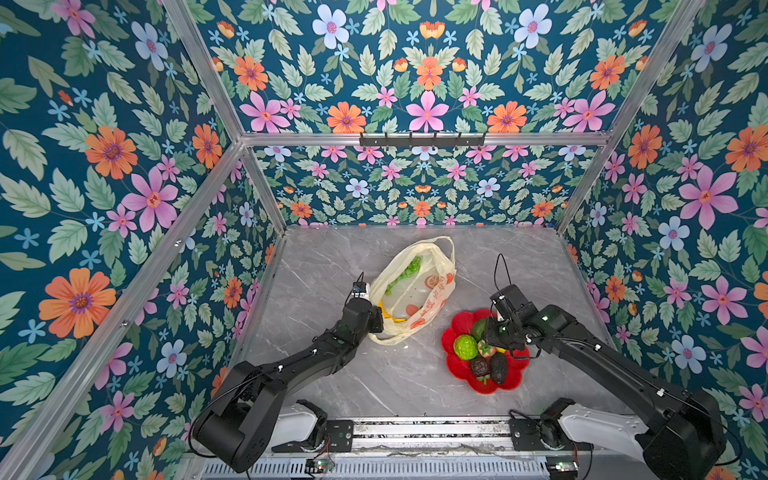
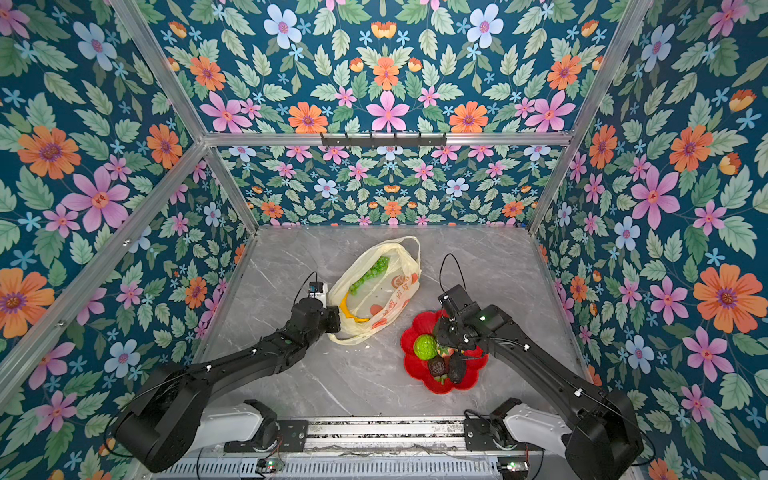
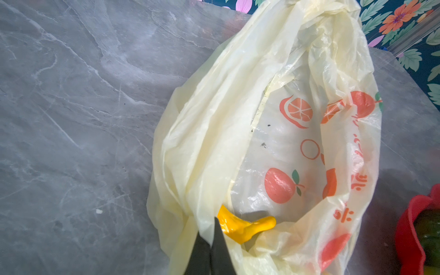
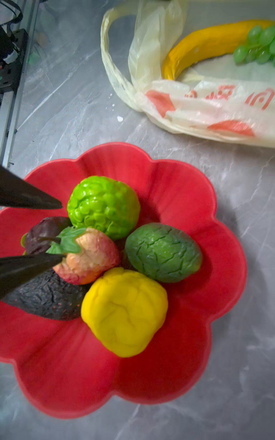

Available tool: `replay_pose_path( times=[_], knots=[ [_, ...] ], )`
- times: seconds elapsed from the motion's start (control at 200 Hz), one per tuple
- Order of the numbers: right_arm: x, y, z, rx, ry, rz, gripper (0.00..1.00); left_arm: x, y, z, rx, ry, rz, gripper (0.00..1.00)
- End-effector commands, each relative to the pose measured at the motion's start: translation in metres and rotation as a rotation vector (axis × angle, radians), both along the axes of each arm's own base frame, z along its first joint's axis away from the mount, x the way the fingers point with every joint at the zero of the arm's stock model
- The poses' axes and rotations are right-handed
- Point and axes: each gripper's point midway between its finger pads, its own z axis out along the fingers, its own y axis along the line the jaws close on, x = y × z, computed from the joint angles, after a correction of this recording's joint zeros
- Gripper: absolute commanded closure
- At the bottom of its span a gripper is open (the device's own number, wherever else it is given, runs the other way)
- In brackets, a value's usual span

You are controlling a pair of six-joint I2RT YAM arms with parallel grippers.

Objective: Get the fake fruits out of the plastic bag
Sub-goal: 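Lower the strawberry onto the red plate and open the right gripper, then raise the open right gripper and move it back over the bag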

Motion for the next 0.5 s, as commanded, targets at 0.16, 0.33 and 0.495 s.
replay_pose_path(
  times=[0.16, 0.33, 0.495],
  knots=[
    [0.039, 0.042, 0.033, 0.075, -0.113, 0.091, 0.65, 0.005, 0.015, 0.002, 0.048, -0.011, 0.08, 0.99],
    [0.068, 0.092, 0.042, 0.102, -0.206, 0.156, 0.64, 0.004, 0.026, 0.001, 0.072, -0.012, 0.134, 0.99],
    [0.098, 0.144, 0.034, 0.166, -0.211, 0.194, 0.64, 0.004, 0.029, 0.001, 0.069, -0.014, 0.153, 0.98]
  ],
)
